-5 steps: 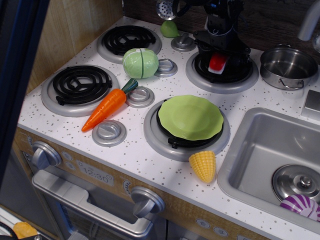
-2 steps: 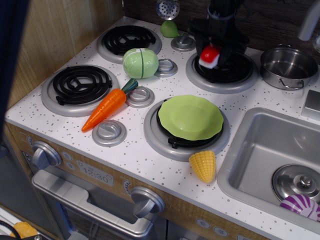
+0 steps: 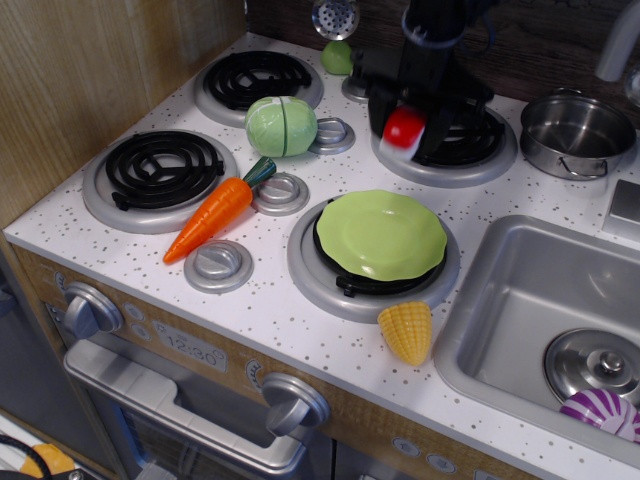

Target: Put sushi on plate

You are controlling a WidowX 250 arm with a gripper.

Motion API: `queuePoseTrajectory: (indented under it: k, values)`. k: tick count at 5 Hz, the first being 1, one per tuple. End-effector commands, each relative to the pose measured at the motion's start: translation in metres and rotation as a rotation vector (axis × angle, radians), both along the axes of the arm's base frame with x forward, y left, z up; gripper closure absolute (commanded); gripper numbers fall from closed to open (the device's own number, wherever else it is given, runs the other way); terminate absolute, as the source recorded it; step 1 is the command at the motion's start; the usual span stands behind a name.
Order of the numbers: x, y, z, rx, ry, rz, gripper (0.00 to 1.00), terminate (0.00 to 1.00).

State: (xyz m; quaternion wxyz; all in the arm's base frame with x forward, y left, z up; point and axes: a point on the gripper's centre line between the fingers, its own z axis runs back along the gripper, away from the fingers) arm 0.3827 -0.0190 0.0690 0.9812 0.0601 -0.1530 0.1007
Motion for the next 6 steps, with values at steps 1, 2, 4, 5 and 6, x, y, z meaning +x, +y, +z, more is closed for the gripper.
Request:
queuePoseTrajectory:
  k: [1,2,4,5,6]
  values:
    - [-0.019,-0.005,0.003,-0.014,-0.105,0.054,1.00,0.00]
    - [-0.024,-0.007,-0.006,-0.068,-0.133,0.056,1.00,0.00]
    - [-0.024,-0.012,-0.010,-0.101,-0.158,0.067,0.00,0.00]
    - [-0.024,-0.012,-0.010,-0.101,-0.158,0.067,0.00,0.00]
    - [-0.024,-0.012,-0.010,-0.101,-0.158,0.067,0.00,1.00]
